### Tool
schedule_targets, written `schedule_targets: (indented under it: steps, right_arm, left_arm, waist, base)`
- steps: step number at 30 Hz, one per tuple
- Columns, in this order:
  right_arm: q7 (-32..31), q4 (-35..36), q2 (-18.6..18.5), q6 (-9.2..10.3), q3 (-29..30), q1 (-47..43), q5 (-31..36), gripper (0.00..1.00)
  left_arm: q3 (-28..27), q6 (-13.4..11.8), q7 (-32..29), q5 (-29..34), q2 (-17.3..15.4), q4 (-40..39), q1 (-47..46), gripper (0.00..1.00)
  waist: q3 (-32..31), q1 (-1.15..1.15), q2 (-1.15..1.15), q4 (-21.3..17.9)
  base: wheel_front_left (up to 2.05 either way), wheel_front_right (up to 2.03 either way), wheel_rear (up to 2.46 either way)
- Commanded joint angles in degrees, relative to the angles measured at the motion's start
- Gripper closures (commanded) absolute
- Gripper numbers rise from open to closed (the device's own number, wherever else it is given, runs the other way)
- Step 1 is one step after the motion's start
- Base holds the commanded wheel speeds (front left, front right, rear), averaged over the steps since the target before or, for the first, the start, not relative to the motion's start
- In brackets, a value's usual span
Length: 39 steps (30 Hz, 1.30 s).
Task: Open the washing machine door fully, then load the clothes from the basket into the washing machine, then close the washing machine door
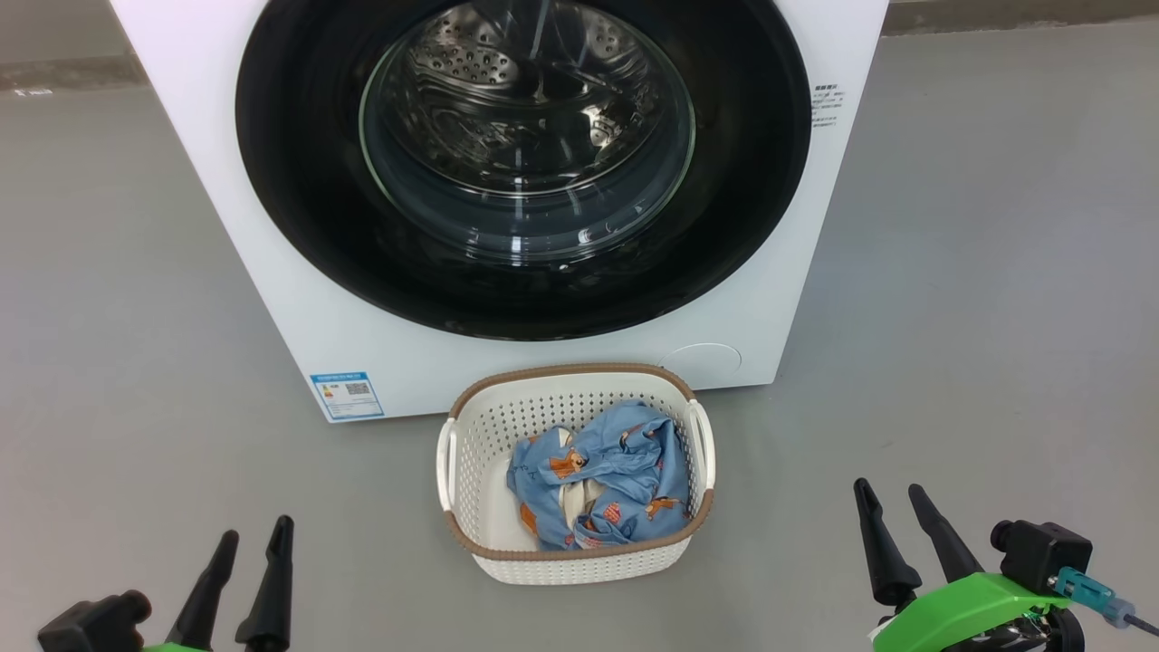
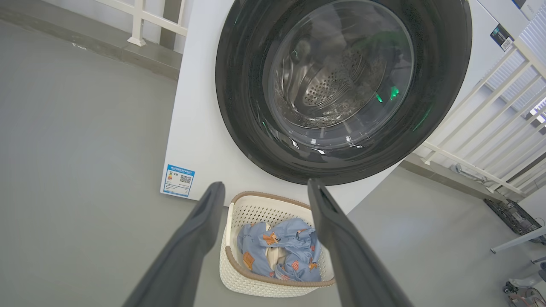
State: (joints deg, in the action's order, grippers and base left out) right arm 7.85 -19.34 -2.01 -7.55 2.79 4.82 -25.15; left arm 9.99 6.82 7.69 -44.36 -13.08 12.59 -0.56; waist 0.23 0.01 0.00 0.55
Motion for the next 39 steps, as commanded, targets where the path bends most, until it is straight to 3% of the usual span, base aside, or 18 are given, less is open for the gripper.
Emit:
schedule_targets:
  steps: [1, 21, 39]
  right_arm:
    - [1.0, 1.2, -0.5, 0.05, -1.1, 2.5, 2.2, 0.0]
    - [4.3, 1.8, -0.7, 0.06, -1.7, 3.2, 16.2, 0.0]
    - [7.1, 2.6, -0.9, 0.06, 0.4, 3.6, 25.5, 0.0]
  left_arm:
    - [-1.0, 0.5, 1.1, 1.9, -2.1, -1.5, -2.5, 0.0]
    - [-0.3, 0.6, 4.5, 13.9, -3.9, -0.6, -2.4, 0.0]
    - [-3.4, 0.7, 7.3, 23.8, -3.4, 0.8, -2.2, 0.0]
  waist:
    - [0.0, -0.01, 0.0, 0.0]
    - [-0.5, -0.01, 0.0, 0.3]
    - [-0.6, -0.01, 0.0, 0.6]
  base:
    - [0.0, 0.0, 0.0]
    - [0.0, 0.0, 0.0]
    - [0.0, 0.0, 0.0]
